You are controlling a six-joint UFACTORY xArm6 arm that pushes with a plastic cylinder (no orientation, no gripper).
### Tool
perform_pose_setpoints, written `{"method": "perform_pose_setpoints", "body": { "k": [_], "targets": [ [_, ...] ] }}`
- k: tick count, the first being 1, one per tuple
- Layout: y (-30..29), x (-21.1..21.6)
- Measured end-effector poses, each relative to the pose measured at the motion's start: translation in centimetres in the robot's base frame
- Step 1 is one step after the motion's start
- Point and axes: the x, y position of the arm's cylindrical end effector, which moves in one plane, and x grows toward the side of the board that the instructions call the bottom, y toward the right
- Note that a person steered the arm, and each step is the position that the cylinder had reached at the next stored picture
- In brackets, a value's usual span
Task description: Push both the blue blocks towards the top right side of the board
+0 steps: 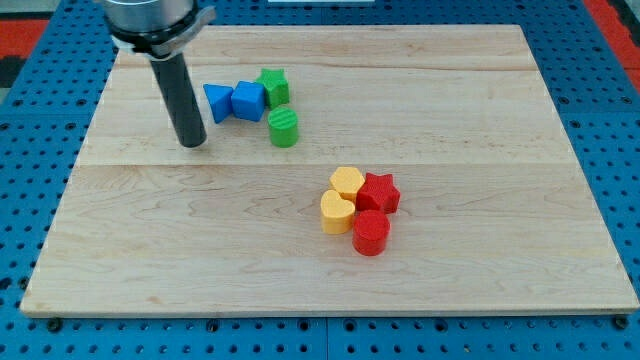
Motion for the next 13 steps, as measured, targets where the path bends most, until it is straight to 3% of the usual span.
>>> {"method": "perform_pose_setpoints", "body": {
  "k": [3, 5, 7, 8, 10, 11, 13],
  "targets": [
    [-1.4, -1.9],
    [-2.9, -5.4],
    [16.4, -5.2],
    [14.2, -5.1],
    [26.2, -3.8],
    [27.1, -6.4],
    [14.2, -4.2]
  ]
}}
